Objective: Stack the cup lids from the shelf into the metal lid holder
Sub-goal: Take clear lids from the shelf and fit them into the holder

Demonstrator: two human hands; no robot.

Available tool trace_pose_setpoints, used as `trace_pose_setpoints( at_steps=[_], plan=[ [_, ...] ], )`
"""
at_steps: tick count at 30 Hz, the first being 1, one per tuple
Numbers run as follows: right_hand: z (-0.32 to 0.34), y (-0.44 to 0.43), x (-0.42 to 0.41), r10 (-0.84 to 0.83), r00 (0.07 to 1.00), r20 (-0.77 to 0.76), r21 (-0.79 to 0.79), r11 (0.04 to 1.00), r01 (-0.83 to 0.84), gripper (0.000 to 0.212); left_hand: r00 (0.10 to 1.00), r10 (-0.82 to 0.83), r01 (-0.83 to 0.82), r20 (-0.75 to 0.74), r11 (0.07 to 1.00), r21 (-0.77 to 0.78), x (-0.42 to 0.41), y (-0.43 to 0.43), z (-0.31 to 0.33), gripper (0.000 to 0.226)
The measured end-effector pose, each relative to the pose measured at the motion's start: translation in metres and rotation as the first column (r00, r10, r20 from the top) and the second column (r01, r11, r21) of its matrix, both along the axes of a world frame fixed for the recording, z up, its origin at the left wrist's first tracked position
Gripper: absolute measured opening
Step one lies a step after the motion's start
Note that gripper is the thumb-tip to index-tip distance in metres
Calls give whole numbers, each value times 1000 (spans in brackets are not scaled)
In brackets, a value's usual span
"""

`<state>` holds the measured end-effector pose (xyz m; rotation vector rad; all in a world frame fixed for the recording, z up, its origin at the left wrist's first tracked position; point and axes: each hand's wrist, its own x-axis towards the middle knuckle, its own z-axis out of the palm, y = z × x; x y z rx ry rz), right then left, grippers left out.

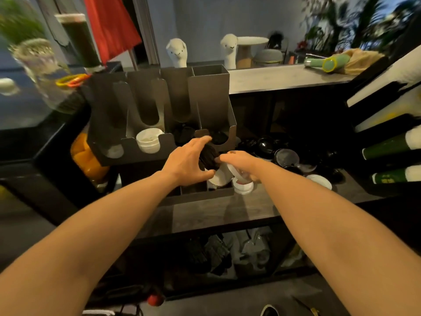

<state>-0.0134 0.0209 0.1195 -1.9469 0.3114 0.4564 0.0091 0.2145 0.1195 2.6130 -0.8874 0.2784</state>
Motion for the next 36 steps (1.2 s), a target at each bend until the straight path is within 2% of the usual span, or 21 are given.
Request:
trace_pose_setpoints(
  at_steps=[5,10,12,15,17,20,23,26,28,30,33,36],
  plan=[
    [19,-2,4,-32,999,-32,113,993,35,30,997,39,-29,68,990,-138,3,-4,13,57],
    [28,-9,21,-118,982,149,94,990,105,51,989,58,-45,138,995,-94,12,-16,34,48],
    [35,-14,28,-116,960,256,43,993,109,51,989,47,-39,143,998,-55,18,-20,41,45],
    [46,-25,36,-60,887,459,-77,991,107,36,988,53,-49,148,998,-29,30,-28,49,38],
    [54,-31,38,45,838,543,-210,974,84,45,986,82,-82,145,997,-5,39,-35,55,38],
    [65,-41,43,245,771,587,-403,915,17,60,979,110,-126,170,988,89,54,-48,62,40],
    [76,-46,51,465,728,504,-585,804,-108,72,970,120,-165,210,964,208,67,-59,66,42],
    [81,-49,62,645,699,310,-760,609,-225,81,975,146,-193,170,932,306,76,-67,64,48],
    [85,-49,70,702,683,201,-835,488,-255,80,976,178,-210,124,922,325,82,-71,64,53],
    [90,-46,78,729,675,114,-866,406,-292,71,976,195,-216,93,908,360,88,-74,63,58],
    [96,-38,89,727,686,-14,-833,371,-410,49,971,238,-229,39,859,458,95,-77,59,66],
    [97,-27,98,687,708,-165,-791,336,-511,42,963,269,-227,10,793,565,101,-84,54,71]
  ],
)
